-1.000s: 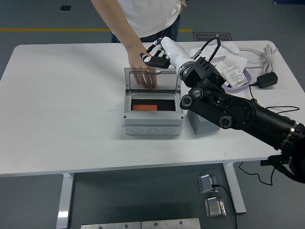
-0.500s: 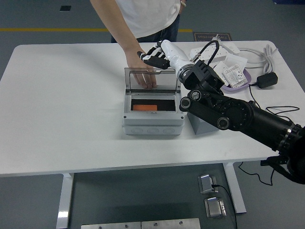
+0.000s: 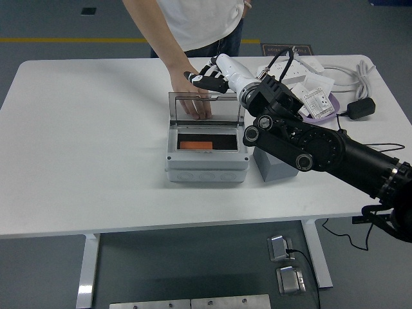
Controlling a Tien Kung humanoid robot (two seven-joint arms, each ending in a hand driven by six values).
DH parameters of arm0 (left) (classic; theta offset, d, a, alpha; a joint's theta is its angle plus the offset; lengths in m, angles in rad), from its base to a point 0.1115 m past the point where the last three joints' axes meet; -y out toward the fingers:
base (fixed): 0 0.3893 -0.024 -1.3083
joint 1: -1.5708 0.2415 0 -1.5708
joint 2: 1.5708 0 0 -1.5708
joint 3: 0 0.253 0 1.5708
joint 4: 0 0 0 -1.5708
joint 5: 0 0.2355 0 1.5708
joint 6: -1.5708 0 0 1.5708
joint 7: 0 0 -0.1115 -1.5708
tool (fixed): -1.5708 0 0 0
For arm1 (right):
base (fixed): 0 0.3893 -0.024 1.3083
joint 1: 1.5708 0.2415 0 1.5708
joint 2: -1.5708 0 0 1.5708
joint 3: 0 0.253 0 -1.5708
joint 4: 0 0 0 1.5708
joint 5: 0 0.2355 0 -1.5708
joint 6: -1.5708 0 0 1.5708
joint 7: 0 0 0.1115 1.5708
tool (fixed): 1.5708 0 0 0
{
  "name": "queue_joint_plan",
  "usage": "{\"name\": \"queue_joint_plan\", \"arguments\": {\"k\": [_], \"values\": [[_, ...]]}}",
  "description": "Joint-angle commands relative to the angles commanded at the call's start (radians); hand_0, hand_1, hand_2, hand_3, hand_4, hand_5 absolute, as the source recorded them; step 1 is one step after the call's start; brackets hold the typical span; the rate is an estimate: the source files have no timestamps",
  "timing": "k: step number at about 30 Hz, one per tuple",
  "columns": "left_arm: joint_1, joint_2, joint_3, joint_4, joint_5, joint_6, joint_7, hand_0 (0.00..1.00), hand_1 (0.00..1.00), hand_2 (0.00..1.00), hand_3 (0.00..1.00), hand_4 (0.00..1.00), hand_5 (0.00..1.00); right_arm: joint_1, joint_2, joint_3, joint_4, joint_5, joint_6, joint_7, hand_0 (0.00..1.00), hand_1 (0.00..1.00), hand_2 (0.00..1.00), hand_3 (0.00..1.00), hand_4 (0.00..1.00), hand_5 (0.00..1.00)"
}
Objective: Fetch the battery,place it into the box,close the lid of the box
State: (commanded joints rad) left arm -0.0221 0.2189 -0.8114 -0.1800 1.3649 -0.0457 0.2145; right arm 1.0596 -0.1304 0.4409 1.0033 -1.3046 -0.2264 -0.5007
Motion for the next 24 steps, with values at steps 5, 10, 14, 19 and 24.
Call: {"name": "queue_joint_plan", "arguments": {"k": [5,10,14,19,24], "values": [[0.003,0.001,0.000,0.000,-0.001,-0.001,0.001,0.618,0.717,0.654,0.613,0.683,0.515,0.025,-0.015,0.005,0.023,0.005,0.091,-0.063,0.672,0.474,0.506,0.588,0.803,0.722],[0.004,0.001,-0.001,0.000,-0.002,-0.001,0.002,0.618,0.717,0.654,0.613,0.681,0.516,0.038,-0.022,0.015,0.029,0.006,0.120,-0.084,0.348,0.367,0.405,0.559,0.805,0.722],[0.004,0.001,-0.001,0.000,-0.001,-0.001,0.001,0.618,0.717,0.654,0.613,0.681,0.522,0.044,-0.024,0.020,0.028,0.006,0.123,-0.085,0.307,0.368,0.406,0.562,0.808,0.724],[0.005,0.001,0.002,0.000,-0.004,0.000,0.000,0.618,0.717,0.653,0.613,0.680,0.520,0.041,-0.024,0.014,0.029,0.011,0.116,-0.082,0.306,0.370,0.412,0.564,0.807,0.725],[0.004,0.000,0.002,0.000,-0.004,0.000,0.000,0.618,0.717,0.653,0.612,0.680,0.521,0.030,-0.025,-0.002,0.036,0.022,0.116,-0.083,0.295,0.368,0.414,0.563,0.806,0.730]]}}
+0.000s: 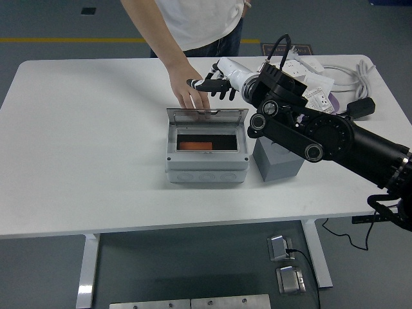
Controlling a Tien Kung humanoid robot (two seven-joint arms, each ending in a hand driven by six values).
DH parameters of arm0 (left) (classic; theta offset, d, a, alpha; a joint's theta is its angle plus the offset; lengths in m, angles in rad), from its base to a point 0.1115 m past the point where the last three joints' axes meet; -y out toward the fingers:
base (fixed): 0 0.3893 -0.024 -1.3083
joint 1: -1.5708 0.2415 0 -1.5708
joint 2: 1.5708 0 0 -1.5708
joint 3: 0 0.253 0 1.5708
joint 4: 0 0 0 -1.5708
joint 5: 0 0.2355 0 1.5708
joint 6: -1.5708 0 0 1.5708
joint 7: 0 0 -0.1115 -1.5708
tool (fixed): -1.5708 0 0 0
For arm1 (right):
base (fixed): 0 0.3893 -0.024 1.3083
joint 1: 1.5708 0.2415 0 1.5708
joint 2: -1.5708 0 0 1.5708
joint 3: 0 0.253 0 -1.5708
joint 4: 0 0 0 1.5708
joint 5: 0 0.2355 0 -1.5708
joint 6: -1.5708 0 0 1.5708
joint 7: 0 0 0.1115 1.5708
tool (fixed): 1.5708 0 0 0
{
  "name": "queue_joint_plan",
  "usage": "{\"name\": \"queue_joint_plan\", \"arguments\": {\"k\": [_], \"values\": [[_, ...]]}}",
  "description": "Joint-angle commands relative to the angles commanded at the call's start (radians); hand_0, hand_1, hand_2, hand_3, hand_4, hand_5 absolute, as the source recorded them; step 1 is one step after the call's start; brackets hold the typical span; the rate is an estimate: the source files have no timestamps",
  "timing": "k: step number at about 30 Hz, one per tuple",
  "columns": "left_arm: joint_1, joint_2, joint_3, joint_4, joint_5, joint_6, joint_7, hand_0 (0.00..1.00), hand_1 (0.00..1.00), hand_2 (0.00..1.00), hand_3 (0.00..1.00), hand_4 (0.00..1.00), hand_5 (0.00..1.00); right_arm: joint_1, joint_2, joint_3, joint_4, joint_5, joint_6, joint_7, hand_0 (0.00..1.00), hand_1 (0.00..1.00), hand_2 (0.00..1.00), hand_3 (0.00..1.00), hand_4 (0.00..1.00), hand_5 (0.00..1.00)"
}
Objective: Fetch the battery,place it into the box,close the lid of the box
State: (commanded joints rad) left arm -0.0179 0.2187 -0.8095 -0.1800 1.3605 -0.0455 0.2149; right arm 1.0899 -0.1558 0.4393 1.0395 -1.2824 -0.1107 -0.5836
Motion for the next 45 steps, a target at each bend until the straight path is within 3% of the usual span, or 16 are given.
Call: {"name": "queue_joint_plan", "arguments": {"k": [16,33,38,45], "values": [[0.005,-0.004,-0.005,0.000,0.001,0.005,0.001,0.619,0.717,0.651,0.612,0.673,0.525,-0.020,-0.038,-0.018,0.103,-0.027,0.029,-0.051,0.286,0.367,0.412,0.563,0.806,0.733],[0.006,-0.006,-0.003,0.000,-0.004,0.008,-0.003,0.618,0.717,0.651,0.612,0.660,0.517,-0.062,-0.071,-0.069,0.167,0.002,0.054,-0.062,0.279,0.366,0.410,0.557,0.804,0.743],[0.006,-0.006,-0.006,0.000,-0.001,0.008,-0.003,0.618,0.717,0.652,0.611,0.655,0.510,-0.071,-0.081,-0.057,0.178,-0.003,0.056,-0.062,0.296,0.364,0.409,0.552,0.801,0.746],[0.008,-0.008,-0.004,0.000,-0.004,0.008,-0.003,0.618,0.717,0.652,0.611,0.654,0.509,-0.096,-0.106,0.037,0.178,-0.061,0.057,-0.062,0.293,0.365,0.409,0.550,0.800,0.746]]}}
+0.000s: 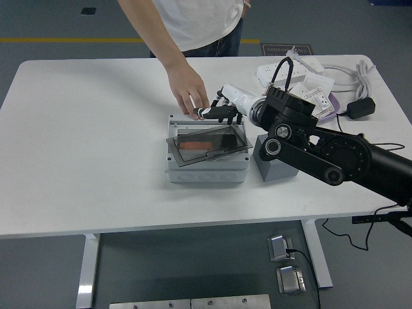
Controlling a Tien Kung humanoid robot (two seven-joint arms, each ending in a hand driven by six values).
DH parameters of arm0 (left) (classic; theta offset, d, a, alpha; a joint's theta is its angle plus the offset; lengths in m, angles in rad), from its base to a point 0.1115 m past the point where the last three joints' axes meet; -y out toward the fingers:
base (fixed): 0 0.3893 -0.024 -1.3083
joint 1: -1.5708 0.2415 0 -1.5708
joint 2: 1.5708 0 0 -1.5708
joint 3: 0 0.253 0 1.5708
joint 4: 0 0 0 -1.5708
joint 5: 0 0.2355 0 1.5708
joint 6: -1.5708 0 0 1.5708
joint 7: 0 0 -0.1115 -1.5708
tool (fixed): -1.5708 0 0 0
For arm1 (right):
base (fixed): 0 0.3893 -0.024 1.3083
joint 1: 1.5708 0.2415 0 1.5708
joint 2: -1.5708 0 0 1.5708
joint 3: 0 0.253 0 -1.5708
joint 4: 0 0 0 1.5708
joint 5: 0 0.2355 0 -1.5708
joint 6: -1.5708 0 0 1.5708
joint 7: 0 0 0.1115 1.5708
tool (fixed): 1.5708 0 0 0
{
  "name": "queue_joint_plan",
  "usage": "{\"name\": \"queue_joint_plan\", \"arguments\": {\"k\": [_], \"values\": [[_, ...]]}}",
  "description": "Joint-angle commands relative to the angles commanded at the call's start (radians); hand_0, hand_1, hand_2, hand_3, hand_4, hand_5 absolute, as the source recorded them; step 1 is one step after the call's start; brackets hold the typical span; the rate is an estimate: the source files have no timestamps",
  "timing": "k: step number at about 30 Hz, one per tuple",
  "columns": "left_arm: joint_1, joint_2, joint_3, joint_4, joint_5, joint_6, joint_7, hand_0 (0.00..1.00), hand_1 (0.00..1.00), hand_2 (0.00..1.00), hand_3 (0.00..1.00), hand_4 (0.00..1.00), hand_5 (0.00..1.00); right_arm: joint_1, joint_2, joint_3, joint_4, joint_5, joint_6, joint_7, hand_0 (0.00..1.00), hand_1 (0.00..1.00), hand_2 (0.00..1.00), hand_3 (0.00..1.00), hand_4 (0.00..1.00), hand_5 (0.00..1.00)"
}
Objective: Fetch the battery,place it into the box,close the lid of the box
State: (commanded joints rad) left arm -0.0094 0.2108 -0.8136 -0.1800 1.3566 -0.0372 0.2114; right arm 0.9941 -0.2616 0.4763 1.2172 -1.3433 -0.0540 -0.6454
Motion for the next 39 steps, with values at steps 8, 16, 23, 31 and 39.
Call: {"name": "queue_joint_plan", "arguments": {"k": [8,16,23,31,39], "values": [[0.000,-0.003,0.007,0.000,-0.014,0.000,-0.003,0.618,0.717,0.651,0.611,0.651,0.504,-0.074,-0.041,0.152,0.007,-0.105,0.011,0.000,0.296,0.364,0.409,0.547,0.795,0.750],[0.008,-0.011,0.004,0.000,-0.020,0.002,-0.002,0.618,0.717,0.651,0.610,0.650,0.485,-0.206,-0.082,0.343,0.018,-0.199,-0.111,0.094,0.294,0.364,0.407,0.536,0.790,0.756],[0.017,-0.018,-0.001,0.000,-0.022,0.005,-0.002,0.618,0.718,0.651,0.610,0.651,0.486,-0.306,-0.093,0.493,0.026,-0.205,-0.283,0.280,0.309,0.374,0.416,0.542,0.787,0.744],[0.020,-0.020,-0.003,0.000,-0.021,0.007,-0.003,0.618,0.718,0.651,0.610,0.651,0.484,-0.411,-0.056,0.620,0.021,-0.028,-0.510,0.572,0.350,0.385,0.440,0.566,0.774,0.711],[0.017,-0.023,-0.004,0.000,-0.019,0.009,-0.004,0.618,0.718,0.651,0.610,0.651,0.489,-0.498,-0.029,0.675,0.017,0.171,-0.591,0.827,0.569,0.548,0.593,0.620,0.787,0.736]]}}
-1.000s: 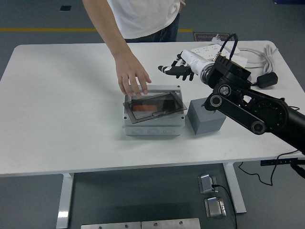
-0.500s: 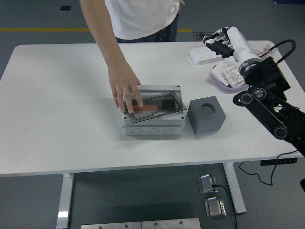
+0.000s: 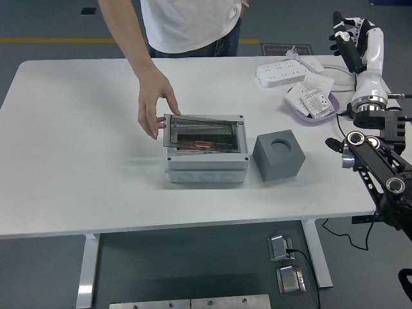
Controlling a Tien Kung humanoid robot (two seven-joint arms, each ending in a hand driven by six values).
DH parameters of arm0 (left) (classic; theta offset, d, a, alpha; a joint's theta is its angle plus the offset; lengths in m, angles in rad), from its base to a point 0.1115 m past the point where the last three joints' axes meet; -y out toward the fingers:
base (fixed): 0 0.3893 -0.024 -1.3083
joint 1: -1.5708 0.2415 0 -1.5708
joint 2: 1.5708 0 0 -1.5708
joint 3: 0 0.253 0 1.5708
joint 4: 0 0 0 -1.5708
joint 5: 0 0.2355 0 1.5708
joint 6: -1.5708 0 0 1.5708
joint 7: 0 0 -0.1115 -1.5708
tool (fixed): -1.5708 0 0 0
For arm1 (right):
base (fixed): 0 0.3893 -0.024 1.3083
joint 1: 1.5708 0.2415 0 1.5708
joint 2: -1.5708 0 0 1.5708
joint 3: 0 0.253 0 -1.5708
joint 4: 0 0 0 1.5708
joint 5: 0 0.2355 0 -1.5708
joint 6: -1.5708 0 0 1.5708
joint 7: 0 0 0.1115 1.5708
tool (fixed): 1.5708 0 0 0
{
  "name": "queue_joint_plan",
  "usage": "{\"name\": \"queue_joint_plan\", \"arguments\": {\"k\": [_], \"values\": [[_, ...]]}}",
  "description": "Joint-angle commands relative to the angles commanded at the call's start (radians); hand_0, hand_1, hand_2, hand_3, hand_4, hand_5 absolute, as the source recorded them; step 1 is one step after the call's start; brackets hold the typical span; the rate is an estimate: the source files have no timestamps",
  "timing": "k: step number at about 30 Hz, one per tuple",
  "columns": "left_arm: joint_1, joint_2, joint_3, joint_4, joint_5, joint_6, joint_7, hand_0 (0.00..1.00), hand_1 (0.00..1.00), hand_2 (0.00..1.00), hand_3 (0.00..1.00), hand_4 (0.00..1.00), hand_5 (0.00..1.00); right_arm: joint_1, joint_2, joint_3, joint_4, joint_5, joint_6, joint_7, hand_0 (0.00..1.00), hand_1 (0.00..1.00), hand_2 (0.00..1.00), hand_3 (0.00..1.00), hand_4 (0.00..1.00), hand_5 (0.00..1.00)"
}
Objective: Fetch the battery,place it into the box,close the lid of the box
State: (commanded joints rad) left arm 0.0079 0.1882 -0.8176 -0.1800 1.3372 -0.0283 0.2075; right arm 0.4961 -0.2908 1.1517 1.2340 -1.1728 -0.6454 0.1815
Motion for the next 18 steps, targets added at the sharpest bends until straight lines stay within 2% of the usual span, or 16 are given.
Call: {"name": "queue_joint_plan", "arguments": {"k": [6,7,12,13,17,18], "values": [[-0.001,-0.001,0.002,0.000,-0.001,0.000,0.000,0.618,0.718,0.651,0.610,0.651,0.489,-0.043,0.009,0.013,-0.001,0.119,0.012,0.134,0.569,0.548,0.593,0.620,0.787,0.736],[-0.002,-0.001,0.002,0.000,-0.002,0.000,-0.001,0.618,0.718,0.650,0.610,0.657,0.498,-0.049,0.010,0.012,-0.001,0.136,0.015,0.151,0.759,0.664,0.678,0.677,0.792,0.751],[-0.002,-0.001,0.002,0.000,-0.003,-0.001,0.001,0.618,0.718,0.650,0.610,0.657,0.498,-0.088,0.015,0.000,0.001,0.229,0.036,0.228,0.759,0.664,0.678,0.677,0.792,0.751],[-0.002,-0.001,0.003,0.000,-0.003,-0.001,0.001,0.618,0.717,0.650,0.610,0.657,0.499,-0.095,0.017,-0.003,0.003,0.243,0.041,0.236,0.792,0.694,0.704,0.711,0.870,0.870],[-0.002,-0.001,0.003,0.000,-0.004,-0.002,0.001,0.618,0.717,0.650,0.610,0.657,0.499,-0.124,0.025,-0.012,0.009,0.285,0.060,0.260,0.792,0.694,0.704,0.711,0.870,0.870],[-0.002,-0.001,0.004,0.000,-0.004,-0.002,0.001,0.618,0.717,0.650,0.610,0.657,0.499,-0.132,0.026,-0.016,0.011,0.297,0.066,0.265,0.807,0.704,0.712,0.720,0.904,0.950]]}}
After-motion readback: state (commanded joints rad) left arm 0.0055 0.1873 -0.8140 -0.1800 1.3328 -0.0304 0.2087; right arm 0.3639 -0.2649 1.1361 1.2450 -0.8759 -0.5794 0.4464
